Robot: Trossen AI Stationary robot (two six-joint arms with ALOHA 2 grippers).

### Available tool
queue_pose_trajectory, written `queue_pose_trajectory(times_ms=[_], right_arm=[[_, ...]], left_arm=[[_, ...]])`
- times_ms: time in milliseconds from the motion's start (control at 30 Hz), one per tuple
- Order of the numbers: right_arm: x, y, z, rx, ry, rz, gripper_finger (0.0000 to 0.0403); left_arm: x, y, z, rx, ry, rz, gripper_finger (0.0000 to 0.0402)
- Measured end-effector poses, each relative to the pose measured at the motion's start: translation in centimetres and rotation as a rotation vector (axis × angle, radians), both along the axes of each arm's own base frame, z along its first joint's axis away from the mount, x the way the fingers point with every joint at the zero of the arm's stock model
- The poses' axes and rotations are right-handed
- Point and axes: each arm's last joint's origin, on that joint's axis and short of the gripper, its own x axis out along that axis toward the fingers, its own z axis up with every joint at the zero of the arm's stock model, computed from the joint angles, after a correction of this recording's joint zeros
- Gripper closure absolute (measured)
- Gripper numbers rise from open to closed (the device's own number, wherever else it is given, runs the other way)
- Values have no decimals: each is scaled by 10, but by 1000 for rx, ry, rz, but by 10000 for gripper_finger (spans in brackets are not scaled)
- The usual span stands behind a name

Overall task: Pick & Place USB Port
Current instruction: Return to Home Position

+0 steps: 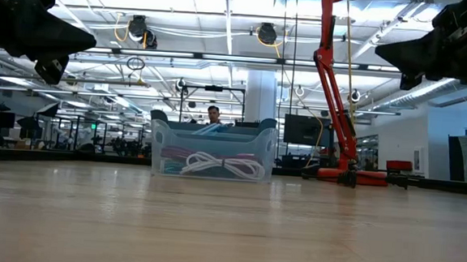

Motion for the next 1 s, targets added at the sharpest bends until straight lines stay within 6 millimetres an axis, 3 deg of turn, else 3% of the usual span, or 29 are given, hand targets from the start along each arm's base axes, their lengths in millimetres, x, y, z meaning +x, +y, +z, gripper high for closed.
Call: queue_pose_trajectory(times_ms=[267, 1000], right_arm=[[2, 0, -19, 19, 202, 5, 403], [7, -1, -25, 10, 278, 2, 403]], left_arm=[[0, 0, 0, 0, 0, 0, 376], [0, 0, 0, 0, 0, 0, 376]])
